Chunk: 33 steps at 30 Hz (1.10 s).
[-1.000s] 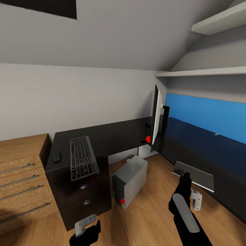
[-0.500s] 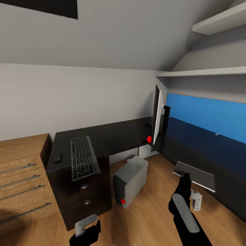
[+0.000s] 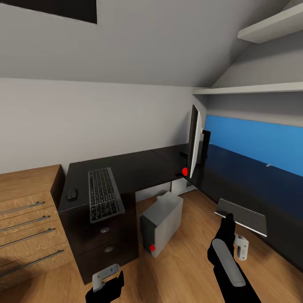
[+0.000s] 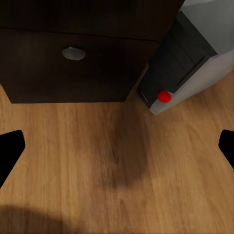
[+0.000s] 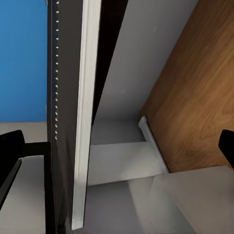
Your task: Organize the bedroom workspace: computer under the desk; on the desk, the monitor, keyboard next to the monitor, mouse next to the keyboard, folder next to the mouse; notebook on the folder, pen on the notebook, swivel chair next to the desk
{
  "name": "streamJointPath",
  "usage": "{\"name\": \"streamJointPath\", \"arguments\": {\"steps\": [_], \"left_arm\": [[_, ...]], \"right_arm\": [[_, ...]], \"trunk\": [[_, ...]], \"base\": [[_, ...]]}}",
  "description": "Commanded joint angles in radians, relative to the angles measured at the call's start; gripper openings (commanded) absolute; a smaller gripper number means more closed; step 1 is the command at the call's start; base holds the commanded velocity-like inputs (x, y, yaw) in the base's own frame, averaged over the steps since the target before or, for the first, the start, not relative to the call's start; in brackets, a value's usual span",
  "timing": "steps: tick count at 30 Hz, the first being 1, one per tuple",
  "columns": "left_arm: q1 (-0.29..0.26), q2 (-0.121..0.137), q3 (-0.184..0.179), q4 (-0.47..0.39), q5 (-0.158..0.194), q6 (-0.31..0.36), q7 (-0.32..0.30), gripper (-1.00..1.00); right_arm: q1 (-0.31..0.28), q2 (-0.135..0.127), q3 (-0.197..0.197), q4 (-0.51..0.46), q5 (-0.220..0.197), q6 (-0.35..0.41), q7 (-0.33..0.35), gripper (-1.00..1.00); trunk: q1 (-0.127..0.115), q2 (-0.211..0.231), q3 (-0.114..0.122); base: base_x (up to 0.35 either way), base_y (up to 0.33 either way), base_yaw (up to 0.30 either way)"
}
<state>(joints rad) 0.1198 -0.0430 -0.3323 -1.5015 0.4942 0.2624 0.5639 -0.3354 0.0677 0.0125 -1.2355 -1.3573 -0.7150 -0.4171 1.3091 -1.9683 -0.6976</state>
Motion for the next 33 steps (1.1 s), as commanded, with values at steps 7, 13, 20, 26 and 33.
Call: {"name": "streamJointPath", "arguments": {"steps": [7, 13, 20, 26, 33], "left_arm": [[0.000, 0.000, -0.001, -0.002, 0.006, 0.003, 0.007, 1.00], [0.000, 0.000, -0.001, -0.002, 0.006, 0.004, 0.005, 1.00], [0.000, 0.000, -0.001, -0.002, 0.006, 0.004, 0.005, 1.00], [0.000, -0.001, -0.001, -0.002, 0.006, 0.005, 0.005, 1.00], [0.000, 0.000, -0.001, -0.002, 0.006, 0.003, 0.006, 1.00]], "right_arm": [[-0.001, 0.000, 0.001, -0.001, -0.002, -0.004, -0.003, 1.00], [-0.001, 0.000, 0.002, -0.002, -0.003, -0.004, -0.003, 1.00], [-0.001, 0.000, 0.003, -0.002, -0.002, -0.004, -0.003, 1.00], [-0.001, 0.000, 0.003, -0.002, -0.002, -0.004, -0.003, 1.00], [-0.001, 0.000, 0.003, -0.002, -0.002, -0.004, -0.003, 1.00]], "trunk": [[0.000, 0.000, -0.001], [0.000, 0.000, -0.001], [-0.012, 0.021, 0.009], [-0.019, 0.035, 0.015], [-0.019, 0.035, 0.015]], "base": [[0.019, 0.179, 0.000], [0.017, 0.054, 0.000], [0.001, 0.003, 0.000], [0.000, 0.000, 0.000], [0.080, 0.030, 0.000]]}}
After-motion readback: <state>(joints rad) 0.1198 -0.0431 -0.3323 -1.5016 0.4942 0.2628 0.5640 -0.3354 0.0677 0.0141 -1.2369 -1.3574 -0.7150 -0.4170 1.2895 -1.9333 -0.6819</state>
